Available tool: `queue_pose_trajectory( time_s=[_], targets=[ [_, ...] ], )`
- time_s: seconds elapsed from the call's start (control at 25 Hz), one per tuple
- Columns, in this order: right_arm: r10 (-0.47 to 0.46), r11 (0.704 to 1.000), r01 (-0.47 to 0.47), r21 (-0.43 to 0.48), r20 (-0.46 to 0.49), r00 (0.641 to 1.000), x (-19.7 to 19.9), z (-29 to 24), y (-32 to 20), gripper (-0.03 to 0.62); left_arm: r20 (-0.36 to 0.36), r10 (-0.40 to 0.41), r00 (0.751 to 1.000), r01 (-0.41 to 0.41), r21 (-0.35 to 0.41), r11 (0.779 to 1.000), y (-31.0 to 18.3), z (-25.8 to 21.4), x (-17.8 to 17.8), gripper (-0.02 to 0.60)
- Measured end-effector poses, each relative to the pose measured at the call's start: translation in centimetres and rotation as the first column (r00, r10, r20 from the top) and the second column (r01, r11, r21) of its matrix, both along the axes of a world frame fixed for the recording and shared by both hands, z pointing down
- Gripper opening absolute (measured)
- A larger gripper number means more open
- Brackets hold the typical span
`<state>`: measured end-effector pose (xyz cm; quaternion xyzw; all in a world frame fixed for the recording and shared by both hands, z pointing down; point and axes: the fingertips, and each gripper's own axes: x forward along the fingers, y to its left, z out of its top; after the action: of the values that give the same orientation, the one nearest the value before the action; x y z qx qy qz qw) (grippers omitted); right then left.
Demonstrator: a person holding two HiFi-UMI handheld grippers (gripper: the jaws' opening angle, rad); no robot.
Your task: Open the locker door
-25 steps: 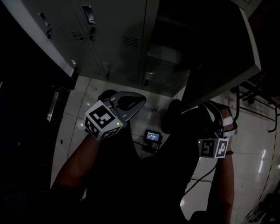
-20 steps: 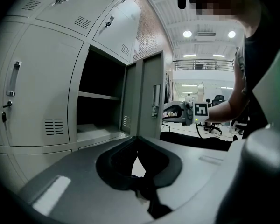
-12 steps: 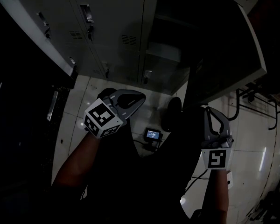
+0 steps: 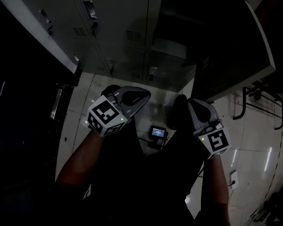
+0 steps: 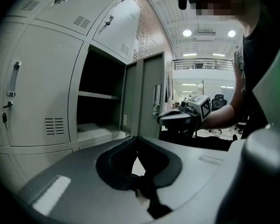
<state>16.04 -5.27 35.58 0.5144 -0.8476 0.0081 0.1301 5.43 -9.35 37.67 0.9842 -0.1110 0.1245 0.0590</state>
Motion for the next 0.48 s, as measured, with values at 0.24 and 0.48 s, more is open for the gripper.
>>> queue_pose_trajectory(
  time_s=[0.24,0.48],
  targets=[
    [-0.031,0.999,0.032,-0.020,0.080,0.996,-0.3,0.1,0.4,0.002,0.001,-0.002,1.000,0.001,0.004,1.000,0.0,-0.1,-0.1,0.011],
    [-0.073,0.997,0.074,-0.034,0.039,0.997,-1.4,0.8,0.8,0.000,-0.002,0.020,1.000,-0.020,0.001,1.000,0.4,-0.1,-0.1,0.011]
  ],
)
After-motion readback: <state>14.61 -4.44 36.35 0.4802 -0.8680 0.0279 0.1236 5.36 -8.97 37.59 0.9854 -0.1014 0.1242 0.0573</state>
